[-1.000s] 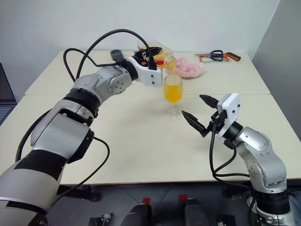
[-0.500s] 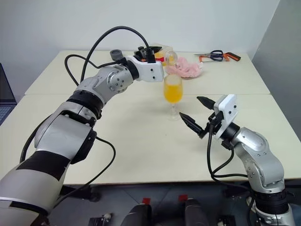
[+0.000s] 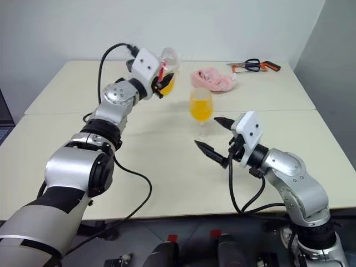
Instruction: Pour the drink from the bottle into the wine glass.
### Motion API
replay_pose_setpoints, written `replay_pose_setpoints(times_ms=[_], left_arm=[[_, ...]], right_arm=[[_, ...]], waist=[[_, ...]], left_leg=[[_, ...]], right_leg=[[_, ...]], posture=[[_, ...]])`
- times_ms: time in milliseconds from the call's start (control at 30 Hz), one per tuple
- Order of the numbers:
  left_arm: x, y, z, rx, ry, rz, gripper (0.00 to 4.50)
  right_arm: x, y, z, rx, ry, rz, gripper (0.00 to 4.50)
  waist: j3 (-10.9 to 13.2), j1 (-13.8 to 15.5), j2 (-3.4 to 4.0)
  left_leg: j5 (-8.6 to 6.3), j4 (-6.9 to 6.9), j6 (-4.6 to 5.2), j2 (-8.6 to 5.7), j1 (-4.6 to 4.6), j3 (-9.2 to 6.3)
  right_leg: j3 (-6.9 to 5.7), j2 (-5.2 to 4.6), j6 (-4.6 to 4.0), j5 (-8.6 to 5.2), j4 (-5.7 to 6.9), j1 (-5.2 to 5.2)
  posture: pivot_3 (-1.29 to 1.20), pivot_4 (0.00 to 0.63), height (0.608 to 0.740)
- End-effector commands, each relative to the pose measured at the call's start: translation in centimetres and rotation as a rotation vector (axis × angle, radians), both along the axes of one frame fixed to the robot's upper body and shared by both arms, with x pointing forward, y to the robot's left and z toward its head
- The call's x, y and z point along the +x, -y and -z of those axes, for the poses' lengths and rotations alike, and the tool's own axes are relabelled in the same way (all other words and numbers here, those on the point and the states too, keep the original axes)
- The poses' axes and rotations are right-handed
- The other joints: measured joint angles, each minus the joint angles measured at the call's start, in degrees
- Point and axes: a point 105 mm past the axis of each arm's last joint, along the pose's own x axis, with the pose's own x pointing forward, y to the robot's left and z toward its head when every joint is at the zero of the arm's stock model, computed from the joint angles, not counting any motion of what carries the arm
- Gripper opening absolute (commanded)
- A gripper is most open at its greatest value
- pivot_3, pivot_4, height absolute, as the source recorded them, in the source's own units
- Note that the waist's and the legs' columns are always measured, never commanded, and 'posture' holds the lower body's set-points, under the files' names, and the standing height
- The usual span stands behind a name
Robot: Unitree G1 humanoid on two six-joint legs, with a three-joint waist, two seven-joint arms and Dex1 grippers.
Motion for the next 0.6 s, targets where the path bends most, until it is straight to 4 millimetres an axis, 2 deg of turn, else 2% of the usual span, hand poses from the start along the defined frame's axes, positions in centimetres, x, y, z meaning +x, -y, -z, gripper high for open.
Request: replay_pose_setpoints(times_ms=[33, 267, 433, 600], left_arm=[[-0.1, -2.8, -0.7, -0.105, -0.002, -0.055, 1.64], [-0.5, -8.0, 2.4, -0.249, -0.117, -0.191, 1.64], [-0.9, -9.9, 3.8, -0.318, -0.162, -0.250, 1.64], [-1.1, -10.9, 5.2, -0.372, -0.218, -0.291, 1.64]], right_arm=[[-0.3, -1.6, -0.2, -0.046, -0.020, -0.030, 4.50], [0.5, -4.0, 0.8, -0.126, -0.061, -0.077, 4.50], [1.2, -4.6, 1.0, -0.151, -0.060, -0.072, 4.50], [1.9, -5.0, 0.6, -0.144, -0.044, -0.053, 4.50]], waist=[[0.00, -0.18, 0.00], [-0.01, -0.13, -0.02], [-0.02, 0.04, -0.03], [-0.02, -0.08, -0.04]], left_leg=[[0.00, 0.00, 0.00, 0.01, 0.00, -0.01], [0.00, 0.03, 0.00, -0.01, -0.02, -0.08], [0.00, 0.04, 0.00, -0.03, -0.03, -0.08], [0.00, 0.05, 0.00, -0.02, -0.02, -0.08]], right_leg=[[-0.01, 0.00, -0.01, 0.00, 0.01, 0.00], [-0.05, -0.01, -0.01, 0.00, 0.00, 0.00], [-0.05, -0.03, -0.01, 0.01, -0.01, 0.00], [-0.05, -0.03, -0.01, 0.01, 0.00, 0.00]], posture=[[0.00, 0.150, 0.740], [0.00, 0.150, 0.740], [0.00, 0.150, 0.740], [0.00, 0.150, 0.740]])
